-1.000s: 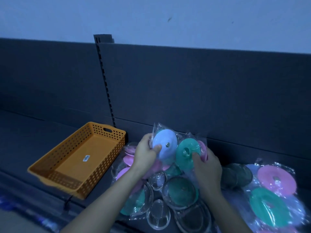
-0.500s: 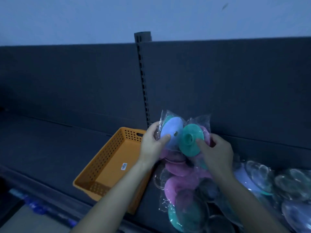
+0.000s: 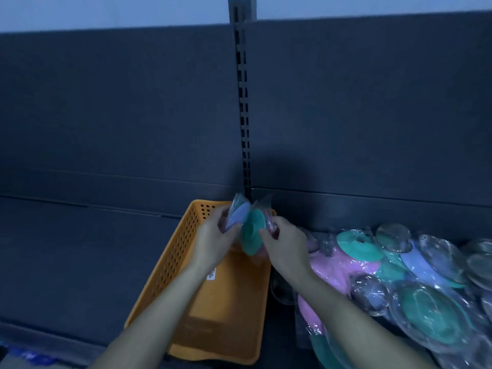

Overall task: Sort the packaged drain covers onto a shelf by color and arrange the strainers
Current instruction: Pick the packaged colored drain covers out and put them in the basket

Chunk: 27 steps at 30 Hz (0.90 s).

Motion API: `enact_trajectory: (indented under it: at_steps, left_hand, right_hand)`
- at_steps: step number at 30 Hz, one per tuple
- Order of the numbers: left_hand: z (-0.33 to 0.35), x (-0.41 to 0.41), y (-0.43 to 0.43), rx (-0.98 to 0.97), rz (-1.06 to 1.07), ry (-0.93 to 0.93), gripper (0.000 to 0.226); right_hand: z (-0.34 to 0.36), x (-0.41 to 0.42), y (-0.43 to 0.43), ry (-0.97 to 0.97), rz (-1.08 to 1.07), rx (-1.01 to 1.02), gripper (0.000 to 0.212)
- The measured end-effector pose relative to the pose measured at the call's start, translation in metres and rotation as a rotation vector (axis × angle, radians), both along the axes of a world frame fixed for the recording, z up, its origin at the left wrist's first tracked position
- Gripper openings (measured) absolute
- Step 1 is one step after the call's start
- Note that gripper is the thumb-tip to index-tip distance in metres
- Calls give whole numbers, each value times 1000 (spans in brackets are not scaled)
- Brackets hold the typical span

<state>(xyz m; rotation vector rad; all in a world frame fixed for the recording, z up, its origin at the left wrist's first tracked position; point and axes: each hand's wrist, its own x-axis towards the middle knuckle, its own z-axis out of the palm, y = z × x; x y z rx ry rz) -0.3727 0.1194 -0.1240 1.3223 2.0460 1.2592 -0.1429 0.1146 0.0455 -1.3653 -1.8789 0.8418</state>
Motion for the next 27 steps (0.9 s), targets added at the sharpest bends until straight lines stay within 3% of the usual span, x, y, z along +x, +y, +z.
enact_trajectory:
  at_steps: [2,3,5,10,14,17,21,24,27]
  left_hand:
    - [47,30,-10,-53,-234,28,39]
    - [108,59,-27,-37,-163,68,37]
    - [132,76,-45,-45,-161,130,43]
    - [123,77,-45,-175,-324,194,72]
    - [141,81,-50,-156,-353,308,92]
    - [162,93,-52,5,-368,416,76]
    - [171,127,-44,216,-502,484,53]
    - [167,155,-34,225,-635,495,31]
    - [158,179,-18,97,-786,590,16]
  right_hand:
    - [-10,-6,4,-227,2,90,11]
    - [-15,-7,6,-330,-2,116,15]
    - [-22,-7,7,-418,15,83,24]
    - [-22,2,3,-305,148,-86,40]
    - [-9,23,1,-162,130,-59,44]
    - [2,54,0,-145,42,-22,37]
    - [5,103,-4,-286,-5,28,28]
    - [-3,139,-8,-402,-2,14,19]
    - [-9,170,-10,-483,-2,20,19]
